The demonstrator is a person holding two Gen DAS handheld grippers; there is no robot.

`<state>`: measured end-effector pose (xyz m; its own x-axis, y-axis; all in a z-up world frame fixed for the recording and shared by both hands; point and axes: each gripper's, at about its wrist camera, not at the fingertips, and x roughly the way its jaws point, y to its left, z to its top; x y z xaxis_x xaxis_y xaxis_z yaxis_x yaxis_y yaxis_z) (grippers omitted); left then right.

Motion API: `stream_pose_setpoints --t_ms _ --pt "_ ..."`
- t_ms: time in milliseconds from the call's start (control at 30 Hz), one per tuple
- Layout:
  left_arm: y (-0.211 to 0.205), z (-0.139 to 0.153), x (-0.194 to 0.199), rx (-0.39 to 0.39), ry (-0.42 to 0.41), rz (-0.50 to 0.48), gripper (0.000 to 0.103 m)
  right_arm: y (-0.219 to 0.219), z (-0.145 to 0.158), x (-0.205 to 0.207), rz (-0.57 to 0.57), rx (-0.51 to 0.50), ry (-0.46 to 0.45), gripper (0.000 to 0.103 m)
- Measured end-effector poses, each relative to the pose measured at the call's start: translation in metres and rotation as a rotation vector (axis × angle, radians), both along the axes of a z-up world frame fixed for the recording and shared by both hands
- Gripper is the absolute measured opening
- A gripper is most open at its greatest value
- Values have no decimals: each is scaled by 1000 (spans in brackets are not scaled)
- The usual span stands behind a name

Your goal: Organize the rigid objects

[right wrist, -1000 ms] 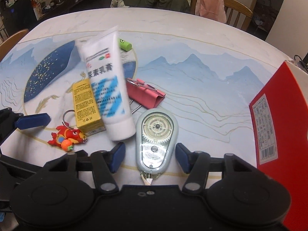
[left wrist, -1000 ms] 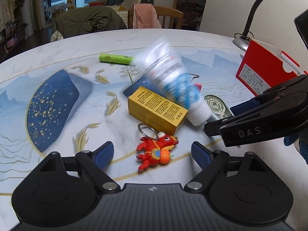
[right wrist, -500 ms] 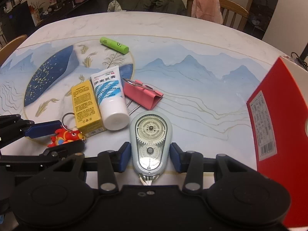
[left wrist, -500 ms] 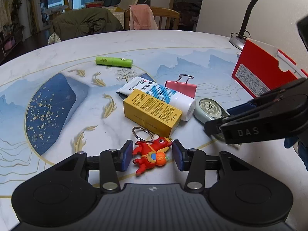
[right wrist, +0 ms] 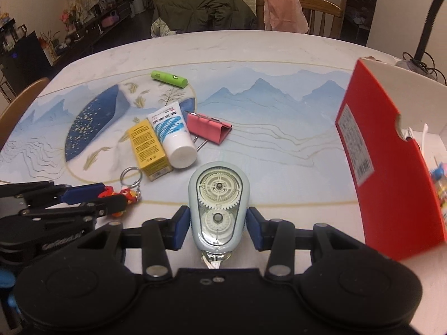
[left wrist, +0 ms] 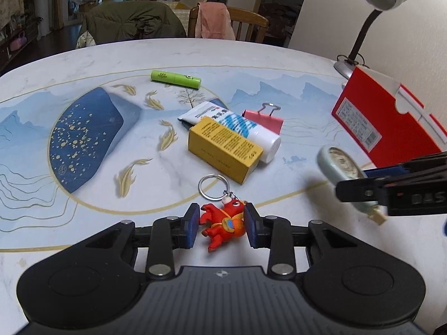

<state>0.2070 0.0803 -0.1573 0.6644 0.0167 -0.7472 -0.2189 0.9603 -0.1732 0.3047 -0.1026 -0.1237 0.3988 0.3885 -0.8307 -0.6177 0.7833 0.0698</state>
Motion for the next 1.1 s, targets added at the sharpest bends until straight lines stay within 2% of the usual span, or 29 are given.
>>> stream_pose_setpoints --t_ms 300,333,400,500,567,633,867,900,1000,1033,1100 --pt "-4 24 -15 -48 -48 -9 33 -25 26 -22 -25 62 -25 43" --pt "-5 28 -16 -50 -53 -8 32 -28 31 -25 -24 70 -30 43" --pt "-7 37 -18 -63 -66 -18 22 -35 39 -28 -29 87 -38 43" --pt "-15 51 -19 -54 -87 -43 22 -46 51 -32 -35 106 -47 43" --pt "-18 50 -18 -27 -73 -48 22 -53 56 -34 -35 113 -54 43" --pt "-16 47 -19 -58 -62 -52 22 -61 59 -35 -41 127 -56 43" --pt "-24 33 -35 -65 -5 -61 23 -85 60 -38 -57 160 -38 43" --pt "-27 32 -37 -63 0 -64 28 -88 60 -39 -57 165 -32 43" --pt "-34 27 -44 -53 4 -64 74 -95 59 -41 -60 171 -29 43" --pt "-36 26 -47 -46 -1 -64 78 -98 58 -42 -60 174 -26 43" --pt "-40 20 -46 -42 15 -70 78 -101 57 -43 -60 174 -23 43"
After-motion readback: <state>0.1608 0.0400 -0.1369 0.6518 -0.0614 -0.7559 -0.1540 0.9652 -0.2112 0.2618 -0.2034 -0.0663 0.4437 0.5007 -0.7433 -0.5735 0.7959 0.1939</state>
